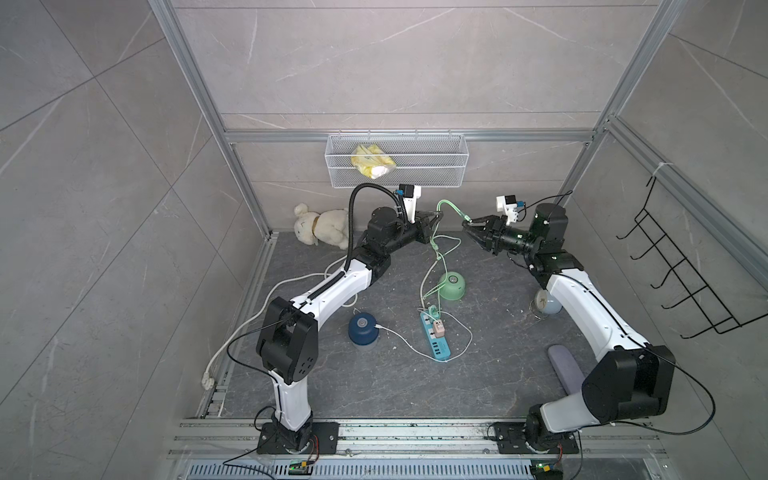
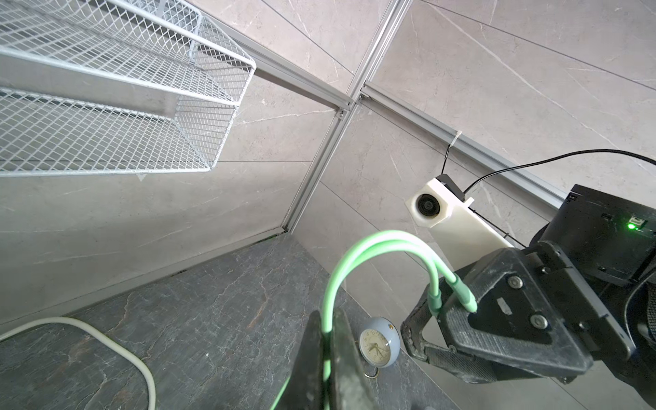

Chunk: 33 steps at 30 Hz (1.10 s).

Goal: Charge the cordless meat grinders
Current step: Pick up the charging cable from the center of the board.

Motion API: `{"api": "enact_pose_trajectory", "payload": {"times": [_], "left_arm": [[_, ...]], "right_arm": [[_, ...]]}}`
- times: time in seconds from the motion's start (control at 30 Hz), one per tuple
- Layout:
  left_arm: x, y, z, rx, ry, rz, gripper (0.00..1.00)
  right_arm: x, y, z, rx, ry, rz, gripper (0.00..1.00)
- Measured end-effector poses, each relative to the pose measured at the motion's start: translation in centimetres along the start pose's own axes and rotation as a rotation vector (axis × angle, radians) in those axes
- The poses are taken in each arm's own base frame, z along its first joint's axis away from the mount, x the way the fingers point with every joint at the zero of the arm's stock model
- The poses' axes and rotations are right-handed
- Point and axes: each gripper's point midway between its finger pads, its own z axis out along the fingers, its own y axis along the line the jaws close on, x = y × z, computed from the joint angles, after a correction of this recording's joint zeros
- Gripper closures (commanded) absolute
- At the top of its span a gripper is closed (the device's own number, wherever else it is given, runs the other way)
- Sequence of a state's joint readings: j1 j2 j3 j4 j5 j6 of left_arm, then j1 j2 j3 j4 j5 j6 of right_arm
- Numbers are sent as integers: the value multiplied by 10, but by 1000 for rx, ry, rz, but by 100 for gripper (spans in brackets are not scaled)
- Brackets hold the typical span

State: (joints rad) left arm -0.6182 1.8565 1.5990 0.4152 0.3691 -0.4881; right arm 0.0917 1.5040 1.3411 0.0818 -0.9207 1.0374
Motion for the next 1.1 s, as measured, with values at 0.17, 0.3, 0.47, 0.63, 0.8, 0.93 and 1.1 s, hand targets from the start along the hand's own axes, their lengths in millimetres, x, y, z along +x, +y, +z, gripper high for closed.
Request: {"api": "enact_pose_trajectory", "payload": {"times": [0.17,0.3,0.47,0.63,0.8,0.93,1.1], "left_arm": [[-1,-1,0,4,-3,-1,100],[0,-2,1,6,-2,-2,100],[1,-4,1,8,-2,-5,100],[1,-4,1,9,-1,-5,100],[2,-4,2,4,1,-6,100],[6,3,2,-34,11,-15,72],[21,17,0,-100,66,-4,48]], "right_arm": [[-6,10,1,-38,-17,-2,65],[-9,12,2,-55,-25,0,67],[-11,17,2,-75,-27,-1,70],[-9,21,2,-90,-17,1,76],[-8,25,3,-109,-9,6,97],[-8,23,3,-108,-10,9,100],[-6,-7,-7,25,-18,51,100]]}}
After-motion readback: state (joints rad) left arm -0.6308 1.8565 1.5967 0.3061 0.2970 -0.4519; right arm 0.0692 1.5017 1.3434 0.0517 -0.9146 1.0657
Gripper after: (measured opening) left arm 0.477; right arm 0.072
